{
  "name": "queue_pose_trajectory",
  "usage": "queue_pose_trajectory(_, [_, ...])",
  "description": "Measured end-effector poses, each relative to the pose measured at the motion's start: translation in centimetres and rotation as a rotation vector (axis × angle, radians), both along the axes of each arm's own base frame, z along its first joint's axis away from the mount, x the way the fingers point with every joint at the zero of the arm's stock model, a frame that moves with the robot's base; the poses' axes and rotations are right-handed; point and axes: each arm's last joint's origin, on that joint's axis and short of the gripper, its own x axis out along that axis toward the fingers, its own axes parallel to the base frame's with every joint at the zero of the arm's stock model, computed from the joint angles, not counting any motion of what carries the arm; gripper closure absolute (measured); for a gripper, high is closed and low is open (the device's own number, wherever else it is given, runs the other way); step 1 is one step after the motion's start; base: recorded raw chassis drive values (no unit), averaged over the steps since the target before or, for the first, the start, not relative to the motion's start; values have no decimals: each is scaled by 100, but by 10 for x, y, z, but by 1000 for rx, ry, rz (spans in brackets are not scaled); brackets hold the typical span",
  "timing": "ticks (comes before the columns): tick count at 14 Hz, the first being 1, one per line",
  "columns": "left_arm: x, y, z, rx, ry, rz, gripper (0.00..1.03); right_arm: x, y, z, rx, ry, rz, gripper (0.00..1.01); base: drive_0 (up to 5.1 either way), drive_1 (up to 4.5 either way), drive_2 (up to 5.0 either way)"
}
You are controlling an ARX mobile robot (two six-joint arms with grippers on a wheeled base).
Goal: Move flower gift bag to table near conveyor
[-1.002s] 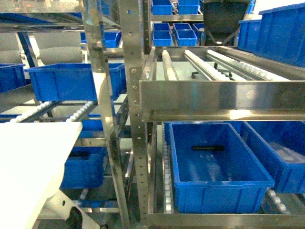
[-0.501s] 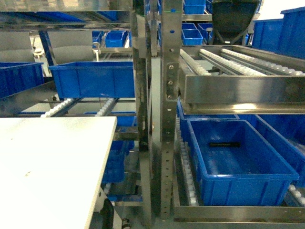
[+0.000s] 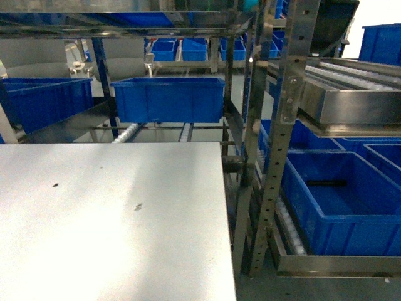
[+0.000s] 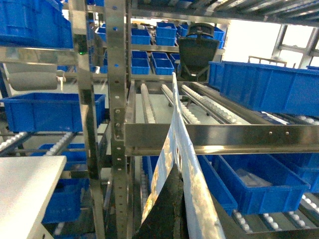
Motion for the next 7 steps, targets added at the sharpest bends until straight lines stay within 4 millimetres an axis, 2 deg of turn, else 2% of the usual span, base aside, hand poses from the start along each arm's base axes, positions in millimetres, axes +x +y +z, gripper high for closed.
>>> queue_pose_trajectory(4, [0,0,0,0,1,0,101,0,0,0,0,2,0,99,-474,111,368])
queue_pose_trajectory(7, [0,0,0,0,1,-1,101,0,0,0,0,3,0,99,-477,227,289])
